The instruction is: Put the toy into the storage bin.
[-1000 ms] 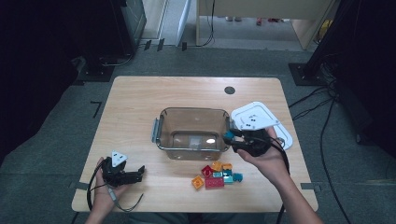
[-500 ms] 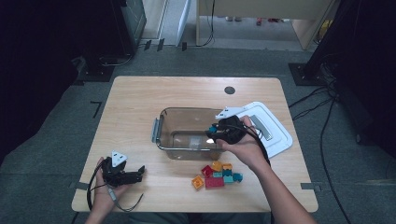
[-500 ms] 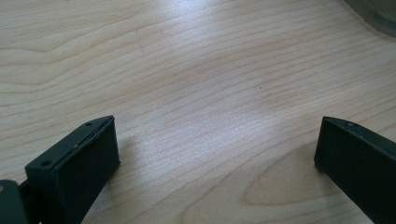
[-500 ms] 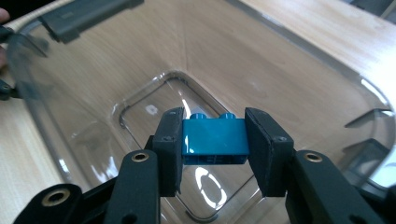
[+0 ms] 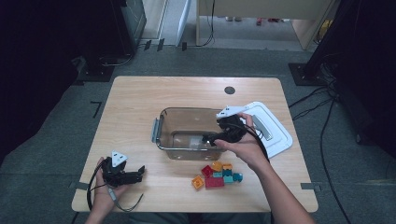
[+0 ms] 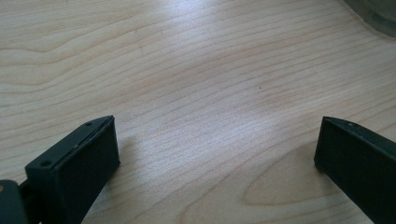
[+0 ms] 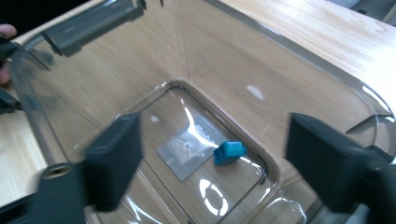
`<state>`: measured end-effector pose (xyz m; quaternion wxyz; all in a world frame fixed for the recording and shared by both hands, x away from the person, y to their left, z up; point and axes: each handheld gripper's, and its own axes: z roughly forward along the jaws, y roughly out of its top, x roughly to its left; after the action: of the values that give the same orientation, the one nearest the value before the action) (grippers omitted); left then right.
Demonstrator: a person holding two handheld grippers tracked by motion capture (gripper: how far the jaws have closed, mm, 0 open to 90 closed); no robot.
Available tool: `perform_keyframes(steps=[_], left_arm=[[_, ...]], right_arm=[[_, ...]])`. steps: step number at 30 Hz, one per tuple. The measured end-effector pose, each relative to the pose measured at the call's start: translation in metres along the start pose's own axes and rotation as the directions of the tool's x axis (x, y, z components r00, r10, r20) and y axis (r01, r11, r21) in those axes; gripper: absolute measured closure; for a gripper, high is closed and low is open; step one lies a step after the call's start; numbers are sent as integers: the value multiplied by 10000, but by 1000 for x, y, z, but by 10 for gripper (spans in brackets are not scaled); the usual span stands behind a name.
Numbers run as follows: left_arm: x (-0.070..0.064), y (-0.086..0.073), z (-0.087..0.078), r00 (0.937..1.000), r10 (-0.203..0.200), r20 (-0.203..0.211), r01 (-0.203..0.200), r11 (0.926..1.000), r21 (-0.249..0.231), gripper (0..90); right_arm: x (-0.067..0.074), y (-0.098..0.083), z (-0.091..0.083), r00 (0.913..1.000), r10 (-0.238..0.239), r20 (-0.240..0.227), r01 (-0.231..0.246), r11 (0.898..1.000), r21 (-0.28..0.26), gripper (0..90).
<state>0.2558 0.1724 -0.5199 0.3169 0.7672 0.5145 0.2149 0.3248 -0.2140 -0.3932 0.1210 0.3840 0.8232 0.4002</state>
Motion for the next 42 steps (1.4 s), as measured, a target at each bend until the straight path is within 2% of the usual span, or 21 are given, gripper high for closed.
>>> perform_keyframes(steps=[1, 4, 5, 11, 12, 16, 25, 34, 42], left_arm=[[0, 0, 0, 10000, 0, -1, 0, 10000, -2, 0], [0, 0, 0, 10000, 0, -2, 0, 10000, 1, 0], [0, 0, 0, 10000, -2, -1, 2, 10000, 0, 0], [0, 0, 0, 10000, -2, 2, 2, 10000, 0, 0], [0, 0, 0, 10000, 2, 3, -2, 10000, 12, 0], [0, 0, 0, 10000, 24, 8, -24, 10000, 31, 0], [0, 0, 0, 10000, -13, 7, 13, 10000, 9, 0], [0, 0, 0, 10000, -16, 4, 16, 10000, 1, 0], [0, 0, 0, 10000, -3, 4, 3, 10000, 9, 0]], right_arm=[[0, 0, -2, 10000, -14, -13, 14, 10000, -75, 124], [0, 0, -10, 9997, -92, -208, 86, 9995, -293, 6], [0, 0, -13, 9997, -118, -197, 111, 9993, -363, 0], [0, -3, -32, 9998, -218, -50, 214, 9971, -734, 0], [0, -6, -40, 9996, -297, 15, 297, 9958, -860, 0], [-1, -10, -51, 9992, -366, 185, 382, 9948, -940, 0], [-10, -36, -77, 9982, -201, 558, 261, 9938, -1080, 0], [-16, -64, -87, 9971, -2, 761, 84, 9941, -1080, 0], [-19, -91, -89, 9960, 86, 893, 5, 9948, -1019, 0]])
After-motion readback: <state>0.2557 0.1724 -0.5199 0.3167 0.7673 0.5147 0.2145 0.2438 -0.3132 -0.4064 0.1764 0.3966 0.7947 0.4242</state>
